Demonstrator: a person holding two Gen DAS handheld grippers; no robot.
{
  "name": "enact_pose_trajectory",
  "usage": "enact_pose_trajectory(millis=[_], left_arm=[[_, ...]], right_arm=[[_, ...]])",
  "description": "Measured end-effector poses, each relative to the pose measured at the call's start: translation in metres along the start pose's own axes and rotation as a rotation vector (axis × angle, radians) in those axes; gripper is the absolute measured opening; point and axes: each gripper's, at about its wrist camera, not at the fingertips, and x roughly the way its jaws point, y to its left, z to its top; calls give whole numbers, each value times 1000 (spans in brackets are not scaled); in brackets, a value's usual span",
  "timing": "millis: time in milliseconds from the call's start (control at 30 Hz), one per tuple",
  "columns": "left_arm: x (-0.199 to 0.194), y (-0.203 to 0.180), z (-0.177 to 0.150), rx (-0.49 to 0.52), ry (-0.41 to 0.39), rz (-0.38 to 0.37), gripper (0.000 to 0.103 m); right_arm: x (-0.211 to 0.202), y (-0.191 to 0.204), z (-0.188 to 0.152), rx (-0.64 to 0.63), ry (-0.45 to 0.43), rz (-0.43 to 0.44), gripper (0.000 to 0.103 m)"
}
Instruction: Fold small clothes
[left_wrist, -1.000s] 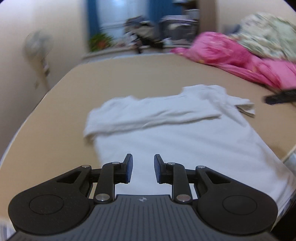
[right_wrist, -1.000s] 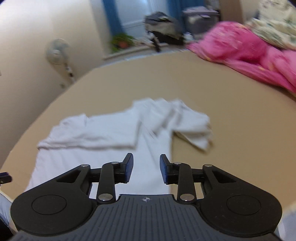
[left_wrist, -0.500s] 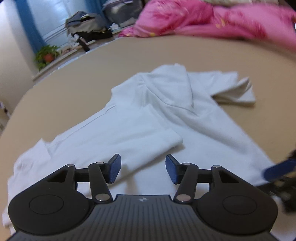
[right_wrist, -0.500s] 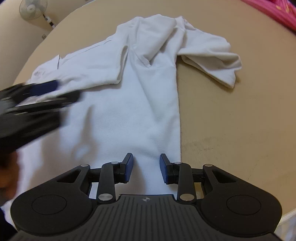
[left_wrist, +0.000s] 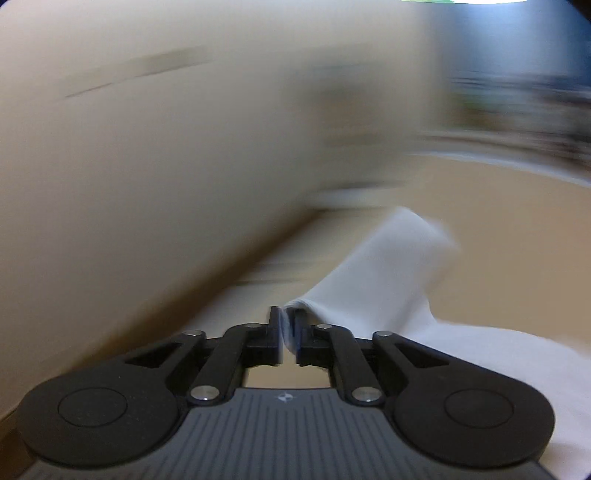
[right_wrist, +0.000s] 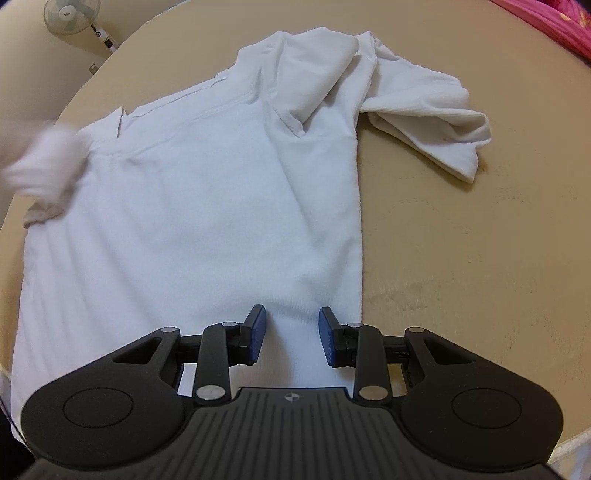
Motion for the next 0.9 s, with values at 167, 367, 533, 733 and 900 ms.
enact_pose_trajectory(millis=[167,367,533,733,900], left_arm=[[33,44,-7,-164,54,3,21],[-12,-72,-26,64,140,-596,37],[25,-142,-67,302,419,-594,54],[40,-130,-74,264,444,-568,61],[30,-129,-79,322,392,-548,62]], right_arm=[[-1,3,-3,-2,-29,-19,33],[-18,-2,1,66,-142,-27,33],[-49,-44,14,276,-333,-58,33],[-40,-115,37,577,-378,-72,43],[-5,-139,54,685,-329,10,54]])
